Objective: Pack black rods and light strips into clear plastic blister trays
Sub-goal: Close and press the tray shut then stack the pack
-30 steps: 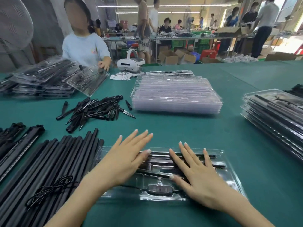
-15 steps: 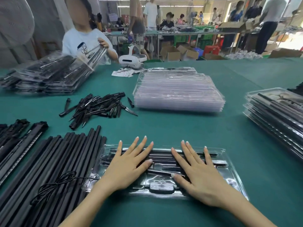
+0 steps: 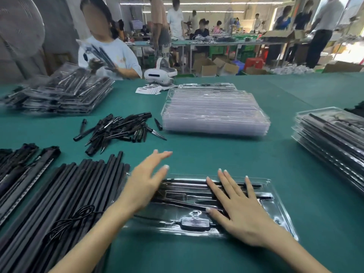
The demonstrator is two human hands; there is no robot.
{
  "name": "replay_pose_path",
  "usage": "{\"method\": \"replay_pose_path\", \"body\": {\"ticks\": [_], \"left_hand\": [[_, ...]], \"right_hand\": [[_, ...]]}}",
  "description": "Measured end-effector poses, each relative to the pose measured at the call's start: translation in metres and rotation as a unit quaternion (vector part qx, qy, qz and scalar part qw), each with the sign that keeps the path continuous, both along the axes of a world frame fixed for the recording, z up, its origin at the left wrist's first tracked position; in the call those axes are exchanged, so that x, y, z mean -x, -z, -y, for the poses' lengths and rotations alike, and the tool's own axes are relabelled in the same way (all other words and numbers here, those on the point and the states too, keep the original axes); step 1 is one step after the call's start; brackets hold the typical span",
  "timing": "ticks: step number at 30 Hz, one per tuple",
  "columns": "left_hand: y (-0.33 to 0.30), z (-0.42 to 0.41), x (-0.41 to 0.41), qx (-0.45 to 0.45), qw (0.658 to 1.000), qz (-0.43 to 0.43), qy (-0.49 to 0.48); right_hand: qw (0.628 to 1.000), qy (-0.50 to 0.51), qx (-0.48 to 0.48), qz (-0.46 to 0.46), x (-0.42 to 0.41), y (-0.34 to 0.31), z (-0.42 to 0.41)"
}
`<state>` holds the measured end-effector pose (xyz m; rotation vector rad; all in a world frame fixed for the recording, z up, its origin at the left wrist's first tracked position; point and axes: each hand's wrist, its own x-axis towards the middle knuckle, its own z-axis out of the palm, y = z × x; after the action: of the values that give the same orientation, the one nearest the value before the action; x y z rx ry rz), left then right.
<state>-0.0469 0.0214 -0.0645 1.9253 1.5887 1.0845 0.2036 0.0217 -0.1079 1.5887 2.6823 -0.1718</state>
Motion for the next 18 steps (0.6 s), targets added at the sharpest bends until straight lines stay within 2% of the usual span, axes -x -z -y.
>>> {"method": "replay_pose_path", "body": {"ticks": [3,5,10,12,13,15,16,17,18], "left_hand": [[0.009,-0.003,-0.048,0.005,0.979,-0.171,0.112],[0.020,-0.008,-0.081,0.027,0.960,-0.243,0.134],[0.039,-0.018,-0.107,0.044,0.960,-0.248,0.121],[0.042,-0.021,-0.104,0.048,0.963,-0.238,0.115],[0.043,-0.021,-0.103,0.050,0.963,-0.242,0.112],[0.046,-0.021,-0.104,0.048,0.955,-0.270,0.109],[0.047,-0.021,-0.105,0.045,0.949,-0.292,0.108],[0.048,-0.021,-0.106,0.042,0.944,-0.309,0.106],[0.049,-0.021,-0.106,0.041,0.942,-0.317,0.105]], "right_hand": [[1.000,0.002,-0.002,-0.001,0.001,0.000,0.000],[1.000,0.003,-0.005,-0.009,0.002,0.000,-0.001],[0.999,-0.021,-0.009,-0.032,0.001,-0.002,-0.002],[0.992,-0.043,0.025,-0.114,-0.005,-0.008,-0.006],[0.976,-0.044,0.069,-0.199,-0.010,-0.014,-0.006],[0.902,-0.005,0.174,-0.396,-0.027,-0.032,0.001],[0.870,0.034,0.178,-0.458,-0.039,-0.037,0.006],[0.861,0.077,0.134,-0.484,-0.051,-0.038,0.011],[0.878,0.118,0.046,-0.461,-0.065,-0.036,0.015]]}}
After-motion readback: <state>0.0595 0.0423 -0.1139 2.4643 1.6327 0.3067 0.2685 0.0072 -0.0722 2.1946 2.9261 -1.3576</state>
